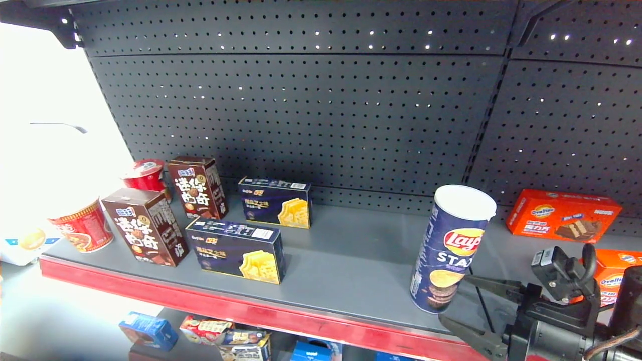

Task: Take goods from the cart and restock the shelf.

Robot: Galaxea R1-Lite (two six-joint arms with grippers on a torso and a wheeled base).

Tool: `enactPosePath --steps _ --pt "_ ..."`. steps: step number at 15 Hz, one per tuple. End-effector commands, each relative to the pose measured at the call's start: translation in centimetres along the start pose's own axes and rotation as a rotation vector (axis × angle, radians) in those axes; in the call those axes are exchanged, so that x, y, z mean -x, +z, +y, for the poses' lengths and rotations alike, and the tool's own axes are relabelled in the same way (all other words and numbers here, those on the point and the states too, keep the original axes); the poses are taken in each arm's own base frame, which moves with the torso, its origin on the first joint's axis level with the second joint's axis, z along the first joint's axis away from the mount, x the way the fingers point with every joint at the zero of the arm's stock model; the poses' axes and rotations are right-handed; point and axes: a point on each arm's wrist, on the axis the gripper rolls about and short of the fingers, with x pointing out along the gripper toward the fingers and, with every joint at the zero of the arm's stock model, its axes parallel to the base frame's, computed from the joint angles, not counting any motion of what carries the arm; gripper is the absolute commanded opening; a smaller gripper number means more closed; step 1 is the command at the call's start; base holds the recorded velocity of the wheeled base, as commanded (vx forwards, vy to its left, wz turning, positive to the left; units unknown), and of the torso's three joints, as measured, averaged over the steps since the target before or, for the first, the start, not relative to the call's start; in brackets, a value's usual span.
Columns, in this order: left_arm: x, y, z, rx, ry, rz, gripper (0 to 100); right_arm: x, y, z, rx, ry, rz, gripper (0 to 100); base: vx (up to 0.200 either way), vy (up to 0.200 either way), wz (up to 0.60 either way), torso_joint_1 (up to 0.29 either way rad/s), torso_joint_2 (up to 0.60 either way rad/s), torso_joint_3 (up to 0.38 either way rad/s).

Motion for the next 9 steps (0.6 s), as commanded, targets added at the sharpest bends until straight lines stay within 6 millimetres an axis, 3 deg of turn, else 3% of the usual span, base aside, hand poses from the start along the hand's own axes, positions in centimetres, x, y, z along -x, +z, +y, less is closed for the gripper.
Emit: enactPosePath --steps 1,9 --pt "0.35 0.30 -0.07 -0.002 0.000 -0.033 0 -0.20 0.28 -0.14 0.004 0.003 -0.012 100 0.000 0.000 0.00 0.000 0.00 0.000" --pt "0.38 0.47 -0.09 -0.002 -0.001 -0.037 0 0.20 0.11 0.74 0.012 0.032 -0.010 100 0.000 0.000 0.00 0.000 0.00 0.000"
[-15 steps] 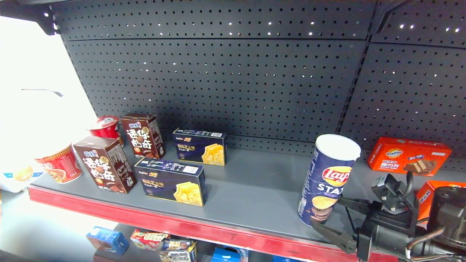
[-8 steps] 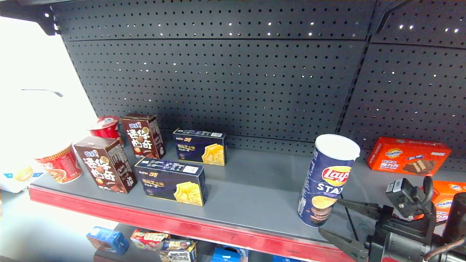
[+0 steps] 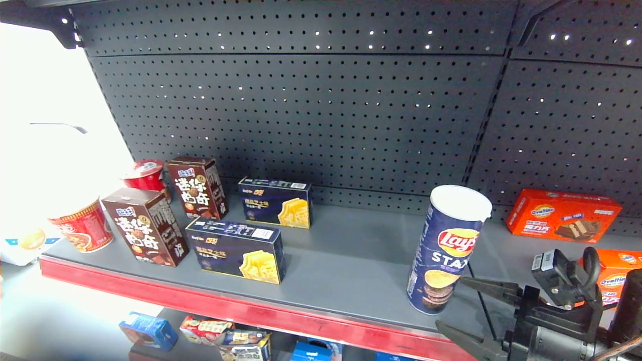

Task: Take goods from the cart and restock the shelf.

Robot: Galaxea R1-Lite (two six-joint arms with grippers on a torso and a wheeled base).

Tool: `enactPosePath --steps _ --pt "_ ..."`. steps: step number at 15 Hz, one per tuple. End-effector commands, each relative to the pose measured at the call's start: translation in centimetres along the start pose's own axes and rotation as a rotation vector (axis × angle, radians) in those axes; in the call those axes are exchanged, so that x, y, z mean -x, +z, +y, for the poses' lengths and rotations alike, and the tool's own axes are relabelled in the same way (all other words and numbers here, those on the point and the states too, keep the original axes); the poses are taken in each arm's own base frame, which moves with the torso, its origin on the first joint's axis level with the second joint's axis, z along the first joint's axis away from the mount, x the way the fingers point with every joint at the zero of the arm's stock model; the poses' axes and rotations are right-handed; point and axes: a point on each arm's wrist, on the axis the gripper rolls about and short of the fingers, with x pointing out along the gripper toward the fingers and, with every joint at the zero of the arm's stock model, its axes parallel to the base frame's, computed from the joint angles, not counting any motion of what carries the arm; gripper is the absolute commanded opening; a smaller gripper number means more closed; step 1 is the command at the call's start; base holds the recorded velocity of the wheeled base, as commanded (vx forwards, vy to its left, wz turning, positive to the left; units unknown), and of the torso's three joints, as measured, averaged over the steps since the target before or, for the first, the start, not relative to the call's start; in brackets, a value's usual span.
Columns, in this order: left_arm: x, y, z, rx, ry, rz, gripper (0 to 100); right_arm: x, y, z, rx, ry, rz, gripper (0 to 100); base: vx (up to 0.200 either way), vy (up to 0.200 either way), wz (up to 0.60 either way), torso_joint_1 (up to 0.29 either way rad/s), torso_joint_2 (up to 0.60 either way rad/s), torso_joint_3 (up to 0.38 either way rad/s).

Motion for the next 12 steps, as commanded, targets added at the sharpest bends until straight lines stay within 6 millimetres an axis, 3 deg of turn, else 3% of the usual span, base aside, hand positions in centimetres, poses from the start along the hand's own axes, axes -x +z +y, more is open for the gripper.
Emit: enactPosePath --steps 1,6,10,12 --pt "0.0 0.1 0.0 0.001 -0.001 -0.002 0 0.3 0.0 -0.3 -0.002 -0.023 -0.005 100 0.000 0.000 0.00 0.000 0.00 0.000" --pt "0.0 0.0 0.0 0.001 -0.001 -0.002 0 2.6 1.8 -0.3 0.036 -0.073 -0.121 100 0.000 0.000 0.00 0.000 0.00 0.000" --pt "0.0 -0.1 0.0 0.001 -0.003 0.002 0 5.9 2.9 0.5 0.062 -0.119 -0.195 100 0.000 0.000 0.00 0.000 0.00 0.000" --pt "0.0 -0.2 0.0 0.001 -0.002 0.006 0 8.6 3.1 1.3 0.077 -0.169 -0.239 100 0.000 0.000 0.00 0.000 0.00 0.000"
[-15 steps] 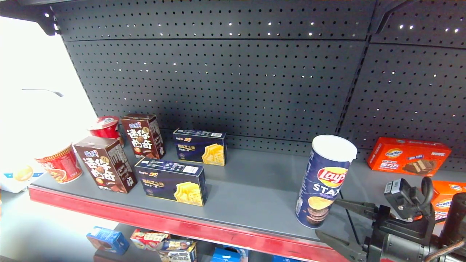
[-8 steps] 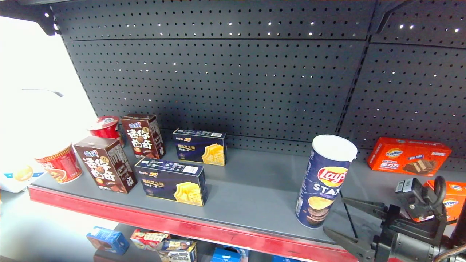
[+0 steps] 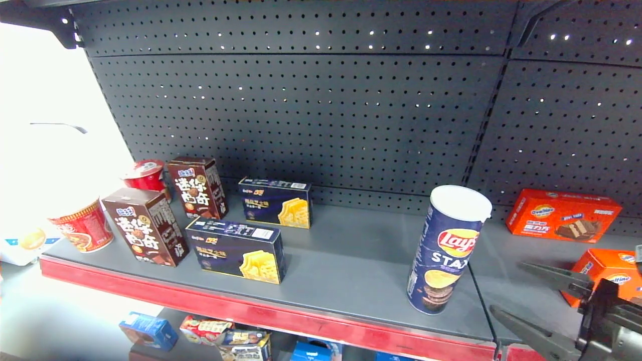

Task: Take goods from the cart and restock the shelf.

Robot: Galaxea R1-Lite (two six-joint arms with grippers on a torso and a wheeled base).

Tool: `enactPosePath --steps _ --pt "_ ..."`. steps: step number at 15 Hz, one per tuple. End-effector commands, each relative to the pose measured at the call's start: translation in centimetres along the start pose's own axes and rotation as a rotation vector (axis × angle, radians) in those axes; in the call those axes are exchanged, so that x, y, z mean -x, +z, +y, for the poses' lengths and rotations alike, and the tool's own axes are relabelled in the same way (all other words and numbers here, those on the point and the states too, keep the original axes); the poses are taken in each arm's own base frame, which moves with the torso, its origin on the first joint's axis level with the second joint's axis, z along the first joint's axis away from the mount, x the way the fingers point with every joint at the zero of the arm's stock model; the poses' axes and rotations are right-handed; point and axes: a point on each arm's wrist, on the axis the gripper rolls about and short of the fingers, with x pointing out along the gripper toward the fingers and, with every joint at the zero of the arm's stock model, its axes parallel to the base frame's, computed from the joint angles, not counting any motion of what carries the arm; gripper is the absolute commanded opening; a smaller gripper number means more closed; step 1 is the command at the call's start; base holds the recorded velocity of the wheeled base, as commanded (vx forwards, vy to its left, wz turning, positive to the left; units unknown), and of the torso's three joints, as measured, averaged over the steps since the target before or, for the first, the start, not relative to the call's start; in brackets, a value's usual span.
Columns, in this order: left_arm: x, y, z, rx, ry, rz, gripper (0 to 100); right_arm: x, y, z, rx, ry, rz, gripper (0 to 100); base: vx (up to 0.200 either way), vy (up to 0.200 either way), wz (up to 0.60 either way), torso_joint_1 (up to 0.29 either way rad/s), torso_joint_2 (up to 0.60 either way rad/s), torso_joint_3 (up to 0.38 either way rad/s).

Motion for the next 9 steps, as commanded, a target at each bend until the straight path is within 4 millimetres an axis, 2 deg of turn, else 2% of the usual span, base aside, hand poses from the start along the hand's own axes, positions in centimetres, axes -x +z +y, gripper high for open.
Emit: enactPosePath --steps 1,3,6,9 --pt "0.0 0.0 0.0 -0.001 0.000 0.001 0 3.7 1.4 0.4 0.044 -0.094 -0.116 100 0.000 0.000 0.00 0.000 0.00 0.000" --pt "0.0 0.1 0.0 -0.003 0.002 -0.007 0 5.7 1.3 1.0 0.050 -0.134 -0.127 100 0.000 0.000 0.00 0.000 0.00 0.000" --pt "0.1 0.2 0.0 -0.011 0.002 -0.016 0 8.7 -0.1 2.4 0.034 -0.230 -0.109 100 0.000 0.000 0.00 0.000 0.00 0.000" --pt "0.2 0.1 0.0 -0.039 0.001 -0.024 0 10.8 -1.1 3.0 0.022 -0.454 -0.096 100 0.000 0.000 0.00 0.000 0.00 0.000"
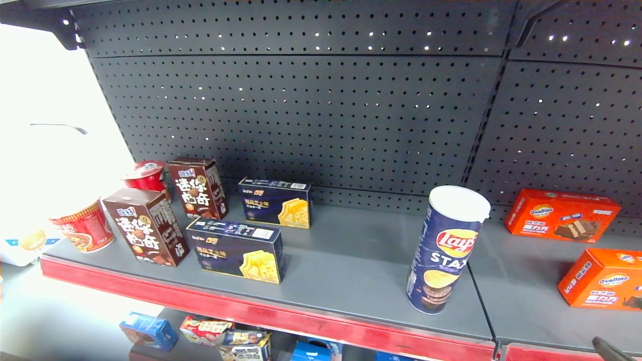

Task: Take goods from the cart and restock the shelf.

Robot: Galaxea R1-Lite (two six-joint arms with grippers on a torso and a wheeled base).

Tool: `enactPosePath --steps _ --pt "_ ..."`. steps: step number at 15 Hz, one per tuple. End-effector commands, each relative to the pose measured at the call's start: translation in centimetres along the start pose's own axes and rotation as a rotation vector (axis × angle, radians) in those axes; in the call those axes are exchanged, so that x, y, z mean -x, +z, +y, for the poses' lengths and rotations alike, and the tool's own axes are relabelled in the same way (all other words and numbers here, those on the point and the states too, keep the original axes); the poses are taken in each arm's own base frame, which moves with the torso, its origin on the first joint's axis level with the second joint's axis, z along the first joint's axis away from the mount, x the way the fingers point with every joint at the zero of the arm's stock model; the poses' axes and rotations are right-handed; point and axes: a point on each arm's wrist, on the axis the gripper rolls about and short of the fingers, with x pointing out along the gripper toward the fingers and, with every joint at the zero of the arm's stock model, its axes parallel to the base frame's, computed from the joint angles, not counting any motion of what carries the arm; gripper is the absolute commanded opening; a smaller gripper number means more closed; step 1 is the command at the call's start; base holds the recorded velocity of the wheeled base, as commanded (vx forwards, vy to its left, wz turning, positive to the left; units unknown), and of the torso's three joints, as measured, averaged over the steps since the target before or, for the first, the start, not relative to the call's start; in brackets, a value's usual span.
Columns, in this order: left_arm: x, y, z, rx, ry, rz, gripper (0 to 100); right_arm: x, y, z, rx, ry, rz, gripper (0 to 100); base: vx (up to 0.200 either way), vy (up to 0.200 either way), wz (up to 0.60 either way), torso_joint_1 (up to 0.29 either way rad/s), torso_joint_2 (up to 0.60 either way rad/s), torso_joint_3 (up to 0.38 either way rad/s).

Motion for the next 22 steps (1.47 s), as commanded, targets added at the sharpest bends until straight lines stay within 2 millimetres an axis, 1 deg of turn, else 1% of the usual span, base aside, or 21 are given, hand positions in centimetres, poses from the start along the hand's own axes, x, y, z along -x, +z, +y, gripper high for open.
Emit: enactPosePath --steps 1,2,5,6,7,8,9,10,11,12,13,14,15,16,18,20,21,22 --pt "0.1 -0.1 0.0 -0.005 -0.001 -0.011 0 2.9 -0.4 0.1 0.009 -0.153 -0.099 100 0.000 0.000 0.00 0.000 0.00 0.000" --pt "0.3 -0.1 0.0 -0.006 -0.003 -0.021 0 3.3 -0.8 0.1 0.007 -0.186 -0.089 100 0.000 0.000 0.00 0.000 0.00 0.000" --pt "0.9 -0.7 0.1 -0.008 -0.004 -0.060 0 4.4 -1.7 0.0 0.045 -0.414 -0.056 100 0.000 0.000 0.00 0.000 0.00 0.000" --pt "0.9 -0.8 0.1 -0.008 0.005 -0.061 0 4.8 -2.0 0.1 0.061 -0.465 -0.050 100 0.000 0.000 0.00 0.000 0.00 0.000" --pt "0.9 -0.8 0.1 -0.008 0.003 -0.059 0 5.8 -3.1 0.4 0.066 -0.504 -0.048 100 0.000 0.000 0.00 0.000 0.00 0.000" --pt "0.9 -0.8 0.1 -0.008 0.001 -0.059 0 6.3 -3.7 0.6 0.066 -0.516 -0.048 100 0.000 0.000 0.00 0.000 0.00 0.000" --pt "0.9 -0.8 0.1 -0.006 0.001 -0.058 0 6.7 -4.8 0.9 0.059 -0.536 -0.057 100 0.000 0.000 0.00 0.000 0.00 0.000" --pt "0.9 -0.8 0.1 -0.006 0.001 -0.058 0 6.7 -4.8 0.9 0.059 -0.536 -0.057 100 0.000 0.000 0.00 0.000 0.00 0.000" --pt "0.9 -0.8 0.1 -0.010 -0.001 -0.060 0 6.3 -6.6 1.1 0.051 -0.477 -0.054 100 0.000 0.000 0.00 0.000 0.00 0.000" --pt "1.0 -0.6 0.0 -0.019 -0.001 -0.068 0 6.2 -6.5 1.1 0.058 -0.460 -0.077 100 0.000 0.000 0.00 0.000 0.00 0.000" --pt "1.2 0.4 -0.1 -0.033 -0.006 -0.097 0 6.2 -6.4 1.1 0.066 -0.454 -0.090 100 0.000 0.000 0.00 0.000 0.00 0.000" --pt "1.4 2.3 -0.4 -0.039 -0.013 -0.120 0 6.2 -6.4 1.1 0.067 -0.457 -0.089 100 0.000 0.000 0.00 0.000 0.00 0.000" --pt "1.1 4.1 -0.6 -0.040 -0.018 -0.121 0 6.2 -6.4 1.1 0.067 -0.460 -0.089 100 0.000 0.000 0.00 0.000 0.00 0.000" --pt "0.3 6.2 -0.9 -0.045 -0.056 -0.106 0 6.2 -6.4 1.0 0.045 -0.479 -0.093 100 0.000 0.000 0.00 0.000 0.00 0.000" --pt "-0.7 7.1 -1.2 -0.054 -0.121 -0.057 0 6.2 -6.4 1.0 0.043 -0.486 -0.093 100 0.000 0.000 0.00 0.000 0.00 0.000" --pt "-1.7 7.1 -1.2 -0.049 -0.135 -0.007 0 6.2 -6.4 1.0 0.034 -0.480 -0.097 100 0.000 0.000 0.00 0.000 0.00 0.000" --pt "-2.6 7.3 -1.2 -0.046 -0.164 0.033 0 6.2 -6.4 1.0 0.035 -0.474 -0.097 100 0.000 0.000 0.00 0.000 0.00 0.000" --pt "-3.2 7.7 -1.3 -0.046 -0.196 0.043 0 6.2 -6.4 1.1 0.042 -0.462 -0.096 100 0.000 0.000 -0.60 0.002 0.00 0.002"
